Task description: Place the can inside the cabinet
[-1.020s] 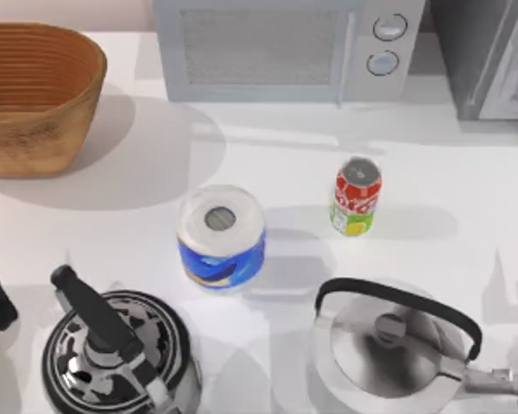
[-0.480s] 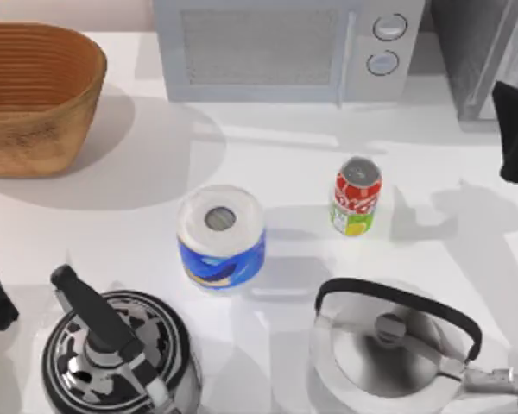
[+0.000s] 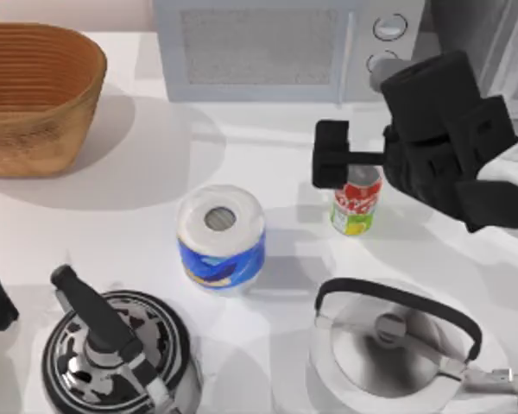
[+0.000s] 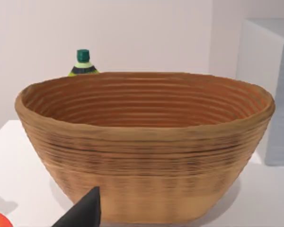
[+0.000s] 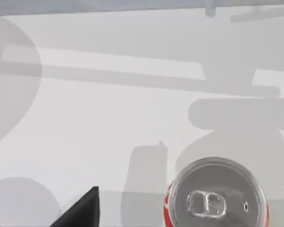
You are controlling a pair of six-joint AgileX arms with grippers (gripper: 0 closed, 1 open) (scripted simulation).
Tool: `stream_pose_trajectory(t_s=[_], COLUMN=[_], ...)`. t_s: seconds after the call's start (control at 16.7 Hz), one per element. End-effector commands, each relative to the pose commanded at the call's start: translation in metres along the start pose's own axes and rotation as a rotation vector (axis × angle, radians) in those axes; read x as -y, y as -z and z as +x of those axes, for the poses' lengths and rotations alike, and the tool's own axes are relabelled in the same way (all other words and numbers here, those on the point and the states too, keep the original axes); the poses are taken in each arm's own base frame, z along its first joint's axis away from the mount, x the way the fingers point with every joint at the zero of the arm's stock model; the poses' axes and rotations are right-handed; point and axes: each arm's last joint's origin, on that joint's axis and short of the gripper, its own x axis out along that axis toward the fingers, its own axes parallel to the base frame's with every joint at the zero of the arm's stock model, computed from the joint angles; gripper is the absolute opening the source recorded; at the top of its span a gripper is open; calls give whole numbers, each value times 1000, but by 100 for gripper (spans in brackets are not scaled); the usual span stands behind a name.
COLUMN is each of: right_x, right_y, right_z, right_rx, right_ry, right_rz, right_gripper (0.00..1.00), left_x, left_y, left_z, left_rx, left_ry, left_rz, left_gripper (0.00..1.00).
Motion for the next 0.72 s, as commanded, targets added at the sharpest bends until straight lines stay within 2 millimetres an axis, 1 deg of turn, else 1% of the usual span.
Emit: stream_pose_trajectory(t_s=[0.12, 0.24, 0.36, 0.72], right_x=[-10, -17, -21, -19], right_y=[20, 37, 47, 47], right_z=[25, 39, 44, 44], right_rx=[-52, -80, -87, -86], right_ry=[74, 130, 161, 167], right_rz=[-20, -39, -48, -46], right_gripper=[100, 100, 100, 100], left_x=[0, 0, 0, 0], left_y=[0, 0, 0, 0], left_z=[0, 0, 0, 0], left_rx=[0, 0, 0, 0], left_ry=[0, 0, 0, 0], left_rz=[0, 0, 0, 0], left_gripper=[100, 100, 100, 100])
